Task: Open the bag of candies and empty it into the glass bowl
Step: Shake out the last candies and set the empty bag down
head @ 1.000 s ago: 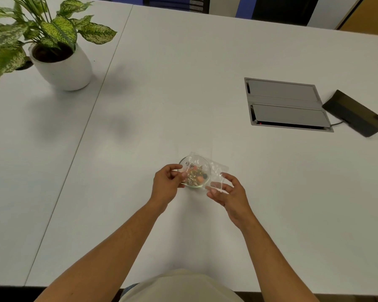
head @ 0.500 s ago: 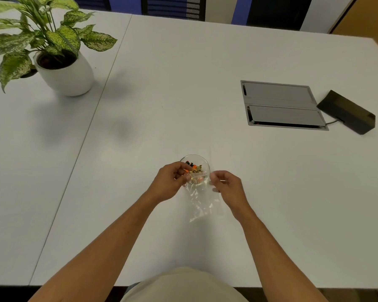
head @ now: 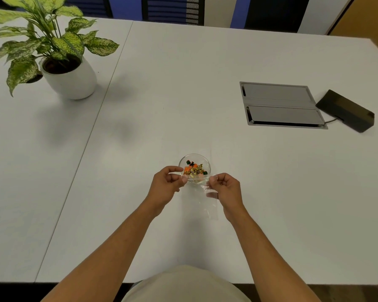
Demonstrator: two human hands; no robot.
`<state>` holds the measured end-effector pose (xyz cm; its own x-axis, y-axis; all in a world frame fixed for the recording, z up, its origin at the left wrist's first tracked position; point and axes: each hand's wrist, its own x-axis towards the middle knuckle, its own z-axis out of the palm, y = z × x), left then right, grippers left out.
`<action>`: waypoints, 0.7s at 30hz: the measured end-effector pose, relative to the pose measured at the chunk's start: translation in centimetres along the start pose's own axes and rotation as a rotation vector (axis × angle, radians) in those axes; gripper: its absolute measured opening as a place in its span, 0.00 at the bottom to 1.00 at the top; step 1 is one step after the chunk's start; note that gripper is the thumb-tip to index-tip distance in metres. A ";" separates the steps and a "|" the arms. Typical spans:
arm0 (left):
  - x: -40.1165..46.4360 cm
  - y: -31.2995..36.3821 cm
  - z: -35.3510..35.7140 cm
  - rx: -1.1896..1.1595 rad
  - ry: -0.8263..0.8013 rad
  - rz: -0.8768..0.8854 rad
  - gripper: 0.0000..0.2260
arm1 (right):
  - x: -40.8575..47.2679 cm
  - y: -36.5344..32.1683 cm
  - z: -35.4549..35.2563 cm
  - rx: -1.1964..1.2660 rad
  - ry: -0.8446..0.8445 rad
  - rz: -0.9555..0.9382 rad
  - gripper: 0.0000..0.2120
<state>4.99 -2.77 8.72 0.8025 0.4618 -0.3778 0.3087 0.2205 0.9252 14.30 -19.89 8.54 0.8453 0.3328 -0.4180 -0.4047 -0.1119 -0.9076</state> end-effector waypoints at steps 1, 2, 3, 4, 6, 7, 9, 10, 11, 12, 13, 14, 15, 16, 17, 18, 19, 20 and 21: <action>0.0 -0.1 0.0 -0.003 0.015 -0.007 0.10 | -0.1 0.1 0.0 -0.007 0.006 -0.006 0.05; -0.1 -0.2 0.0 -0.003 0.024 -0.013 0.10 | -0.2 0.1 0.1 -0.011 0.009 -0.011 0.05; -0.1 -0.3 0.0 -0.002 0.029 -0.017 0.11 | -0.3 0.1 0.1 -0.011 0.009 -0.012 0.05; -0.1 -0.3 0.0 0.001 0.034 -0.017 0.10 | -0.4 0.2 0.0 -0.008 0.006 -0.011 0.05; -0.2 -0.3 0.0 0.003 0.042 -0.015 0.10 | -0.6 0.1 0.0 0.005 -0.003 -0.007 0.05; -0.2 -0.3 0.0 -0.002 0.045 -0.015 0.11 | -0.7 0.1 0.0 0.015 -0.007 -0.003 0.05; -0.3 -0.1 0.1 -0.034 0.040 -0.022 0.11 | -0.9 0.1 -0.1 0.037 -0.025 0.012 0.04; -0.4 0.1 0.1 -0.069 0.027 -0.031 0.11 | -1.0 0.0 -0.1 0.044 -0.037 0.021 0.04; -0.5 0.2 0.2 -0.111 0.002 -0.042 0.12 | -1.1 0.0 0.0 0.050 -0.048 0.027 0.04; -0.7 0.2 0.4 -0.148 -0.031 -0.055 0.13 | -1.2 0.1 0.0 0.054 -0.056 0.031 0.04; -0.8 0.2 0.5 -0.170 -0.063 -0.063 0.15 | -1.3 0.1 0.2 0.058 -0.063 0.033 0.04; -1.0 0.2 0.7 -0.172 -0.085 -0.063 0.17 | -1.4 0.2 0.3 0.062 -0.069 0.034 0.04; -1.2 0.1 0.9 -0.160 -0.093 -0.055 0.19 | -1.5 0.3 0.4 0.066 -0.074 0.034 0.03; -1.3 0.0 1.0 -0.138 -0.090 -0.043 0.20 | -1.7 0.3 0.6 0.071 -0.079 0.033 0.03; -1.5 0.0 1.2 -0.119 -0.079 -0.028 0.21 | -1.8 0.4 0.7 0.078 -0.086 0.034 0.03; -1.6 0.0 1.3 -0.108 -0.065 -0.013 0.21 | -1.9 0.5 0.7 0.084 -0.094 0.037 0.03; -1.7 0.1 1.3 -0.105 -0.050 -0.002 0.21 | -2.0 0.5 0.8 0.089 -0.103 0.044 0.04; -1.8 0.1 1.3 -0.107 -0.036 0.003 0.20 | -2.0 0.6 0.8 0.095 -0.112 0.051 0.04; -1.8 0.1 1.3 -0.111 -0.025 0.002 0.20 | -2.1 0.6 0.8 0.106 -0.124 0.058 0.04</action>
<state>4.24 -4.72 9.56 0.8158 0.4411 -0.3739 0.2497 0.3145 0.9158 12.02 -19.91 8.89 0.7726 0.4421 -0.4556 -0.4916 -0.0375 -0.8700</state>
